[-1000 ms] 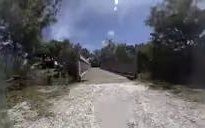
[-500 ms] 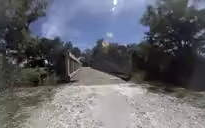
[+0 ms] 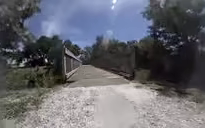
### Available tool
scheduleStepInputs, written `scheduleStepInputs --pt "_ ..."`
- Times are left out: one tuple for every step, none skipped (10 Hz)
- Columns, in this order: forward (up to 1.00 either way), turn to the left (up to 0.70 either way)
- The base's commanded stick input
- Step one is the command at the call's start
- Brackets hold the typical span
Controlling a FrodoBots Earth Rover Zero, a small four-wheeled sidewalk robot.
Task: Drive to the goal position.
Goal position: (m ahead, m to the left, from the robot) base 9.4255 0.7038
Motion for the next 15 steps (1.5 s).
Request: scheduleStepInputs --pt "0.70 0.00" --pt "0.70 0.00" --pt "0.70 0.00" --pt "0.70 0.00" --pt "0.70 0.00" --pt "0.70 0.00" --pt "0.70 0.00" --pt "0.70 0.00" --pt "0.70 0.00" --pt "0.70 0.00" --pt "0.70 0.00" --pt "0.70 0.00" --pt "0.70 0.00" --pt "0.70 0.00" --pt "0.70 0.00"
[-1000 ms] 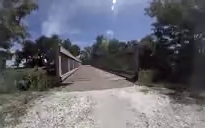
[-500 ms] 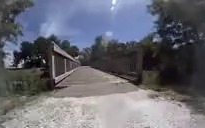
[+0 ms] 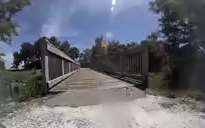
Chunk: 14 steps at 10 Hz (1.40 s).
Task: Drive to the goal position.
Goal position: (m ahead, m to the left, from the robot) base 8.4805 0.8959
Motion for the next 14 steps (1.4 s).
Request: scheduleStepInputs --pt "0.70 0.00" --pt "0.70 0.00" --pt "0.70 0.00" --pt "0.70 0.00" --pt "0.70 0.00" --pt "0.70 0.00" --pt "0.70 0.00" --pt "0.70 0.00" --pt "0.70 0.00" --pt "0.70 0.00" --pt "0.70 0.00" --pt "0.70 0.00" --pt "0.70 0.00" --pt "0.70 0.00"
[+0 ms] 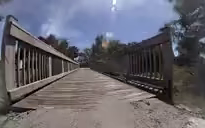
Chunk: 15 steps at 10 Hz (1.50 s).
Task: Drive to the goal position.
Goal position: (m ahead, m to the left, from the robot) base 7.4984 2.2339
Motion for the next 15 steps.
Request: scheduleStepInputs --pt "0.70 0.00" --pt "0.70 0.00" --pt "0.70 0.00" --pt "0.70 0.00" --pt "0.70 0.00" --pt "0.70 0.00" --pt "0.70 0.00" --pt "0.70 0.00" --pt "0.70 0.00" --pt "0.70 0.00" --pt "0.70 0.00" --pt "0.70 0.00" --pt "0.70 0.00" --pt "0.70 0.00" --pt "0.70 0.13"
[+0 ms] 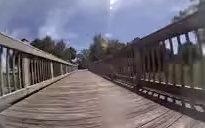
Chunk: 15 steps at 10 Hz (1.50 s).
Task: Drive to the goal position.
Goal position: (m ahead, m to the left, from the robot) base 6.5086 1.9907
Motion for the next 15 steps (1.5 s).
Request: scheduleStepInputs --pt "0.70 0.35" --pt "0.70 0.26" --pt "0.70 0.00" --pt "0.70 0.00" --pt "0.70 0.00" --pt "0.70 0.00" --pt "0.70 0.00" --pt "0.70 0.00" --pt "0.70 0.01" --pt "0.70 0.17" --pt "0.70 0.35" --pt "0.70 0.26" --pt "0.70 0.08" --pt "0.70 0.00" --pt "0.70 0.00"
